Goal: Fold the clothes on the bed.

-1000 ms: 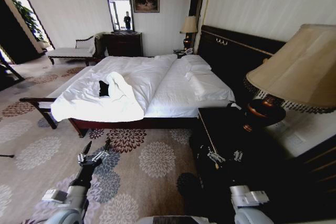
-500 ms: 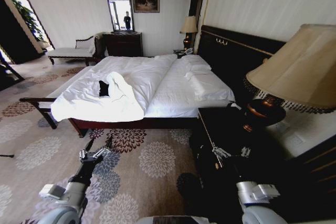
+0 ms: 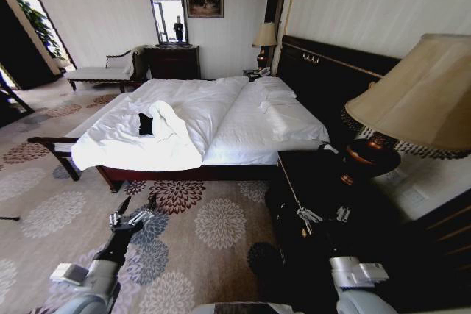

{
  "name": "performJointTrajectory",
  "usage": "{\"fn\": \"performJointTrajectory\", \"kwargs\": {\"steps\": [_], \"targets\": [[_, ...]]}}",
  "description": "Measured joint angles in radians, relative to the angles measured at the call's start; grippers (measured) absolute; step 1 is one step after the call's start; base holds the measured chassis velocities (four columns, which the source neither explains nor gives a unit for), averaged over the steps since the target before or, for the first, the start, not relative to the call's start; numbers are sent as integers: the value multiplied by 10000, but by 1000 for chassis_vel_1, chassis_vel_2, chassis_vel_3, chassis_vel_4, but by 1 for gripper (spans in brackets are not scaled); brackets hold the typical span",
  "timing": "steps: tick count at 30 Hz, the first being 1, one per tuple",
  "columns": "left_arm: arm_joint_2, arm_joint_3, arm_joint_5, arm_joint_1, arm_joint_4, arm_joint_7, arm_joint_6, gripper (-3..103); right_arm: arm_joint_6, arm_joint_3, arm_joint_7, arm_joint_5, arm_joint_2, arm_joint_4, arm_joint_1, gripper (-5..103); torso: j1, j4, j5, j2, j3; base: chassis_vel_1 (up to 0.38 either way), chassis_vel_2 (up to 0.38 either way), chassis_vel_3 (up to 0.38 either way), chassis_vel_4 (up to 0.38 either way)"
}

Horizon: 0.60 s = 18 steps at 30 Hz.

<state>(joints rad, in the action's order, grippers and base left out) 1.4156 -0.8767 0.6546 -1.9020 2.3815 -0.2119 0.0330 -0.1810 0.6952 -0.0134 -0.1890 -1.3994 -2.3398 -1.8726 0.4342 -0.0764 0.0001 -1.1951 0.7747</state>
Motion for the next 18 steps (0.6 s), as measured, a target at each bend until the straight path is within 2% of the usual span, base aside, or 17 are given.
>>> {"fn": "performJointTrajectory", "kwargs": {"steps": [8,18], "targets": [[117,18,-168,-76,6,-186,-123,100,-99,-5,-23,-77,1,-44,20,100,-1,1,-1,0,-1,0,0,0,0],[151,32,-244,-54,-79,-210,-187,100,-148,-84,-60,-78,-43,-49,82,100,0,0,-2,0,0,-66,57,62,-65]]}}
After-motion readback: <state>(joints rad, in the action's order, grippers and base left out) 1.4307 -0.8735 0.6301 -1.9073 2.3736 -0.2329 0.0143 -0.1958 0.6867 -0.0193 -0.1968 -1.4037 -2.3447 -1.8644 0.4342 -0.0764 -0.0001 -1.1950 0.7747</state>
